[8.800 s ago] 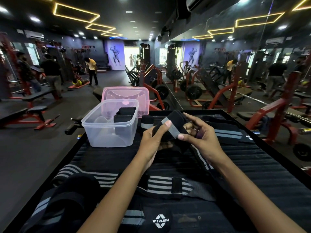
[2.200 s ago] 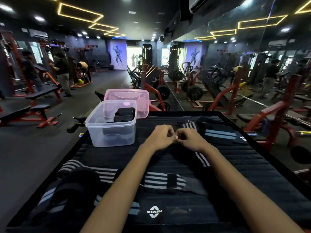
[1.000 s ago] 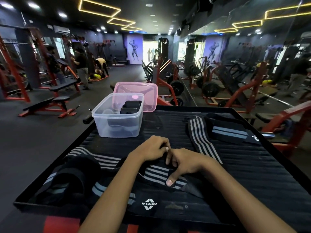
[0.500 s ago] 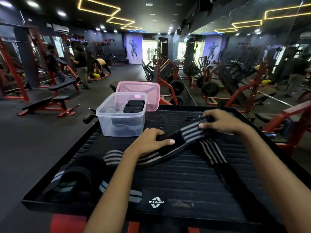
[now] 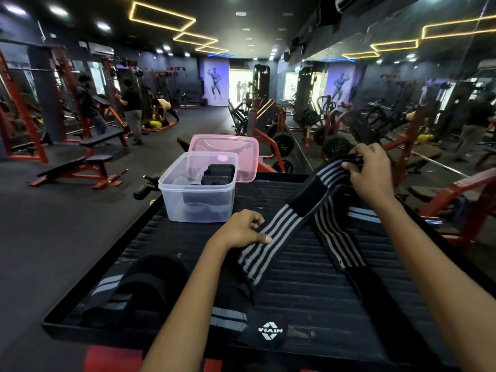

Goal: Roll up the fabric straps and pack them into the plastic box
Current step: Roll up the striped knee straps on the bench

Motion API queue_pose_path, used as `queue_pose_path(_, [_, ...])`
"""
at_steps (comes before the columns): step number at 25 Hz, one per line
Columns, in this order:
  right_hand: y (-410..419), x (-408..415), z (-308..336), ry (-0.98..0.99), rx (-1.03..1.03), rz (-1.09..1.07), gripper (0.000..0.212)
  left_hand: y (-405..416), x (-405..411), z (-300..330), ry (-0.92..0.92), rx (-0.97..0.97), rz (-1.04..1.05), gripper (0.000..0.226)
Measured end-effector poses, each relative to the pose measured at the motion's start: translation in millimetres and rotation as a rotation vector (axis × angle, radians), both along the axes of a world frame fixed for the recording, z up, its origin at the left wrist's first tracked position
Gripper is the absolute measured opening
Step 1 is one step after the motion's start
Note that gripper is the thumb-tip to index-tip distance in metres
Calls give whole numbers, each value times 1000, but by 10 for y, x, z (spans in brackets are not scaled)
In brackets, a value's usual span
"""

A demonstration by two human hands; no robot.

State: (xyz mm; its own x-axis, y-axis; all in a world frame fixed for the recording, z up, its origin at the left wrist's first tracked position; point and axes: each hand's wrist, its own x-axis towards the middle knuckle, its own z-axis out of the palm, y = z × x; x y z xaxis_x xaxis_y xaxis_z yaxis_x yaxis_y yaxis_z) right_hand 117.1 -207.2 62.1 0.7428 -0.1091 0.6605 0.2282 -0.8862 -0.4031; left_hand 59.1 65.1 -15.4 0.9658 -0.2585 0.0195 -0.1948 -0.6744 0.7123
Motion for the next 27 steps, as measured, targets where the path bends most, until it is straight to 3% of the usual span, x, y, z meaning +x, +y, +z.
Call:
queue_pose_path(5, [194,31,-52,-135,-58,198,15,-80,7,15,15,-289,74,11])
queue_pose_path(7, [224,43,-23,-206,-24,105,11,-93,-40,57,95,-457,80,31])
queue_pose_path(9, [243,80,-61,-199,-173,14,8,-66,-75,79,181,-569,29,61])
queue_pose_path(11, [282,141,-131,-189,-294,-2,4,-23,-129,112,210,-595,-14,68])
queue_pose_path(13, [364,189,-181,-177,-262,19,4,-4,-206,167,102,-489,56,51])
queue_pose_path(15, [465,248,-241,-122,-152,49,9,-17,-275,222,-162,-314,193,33])
queue_pose_path(18, [622,341,-371,-80,-81,11,18,-80,-378,241,-556,-28,352,30])
queue_pose_path(21, [777,449,-524,30,-22,-20,16,-182,-414,128,-816,432,239,29])
queue_pose_path(24, [850,588,-691,300,288,162,32,-378,-486,-60,-811,740,-30,39])
queue_pose_path(27, [839,644,-861,636,351,298,64,-548,-517,-176,-665,749,-218,27])
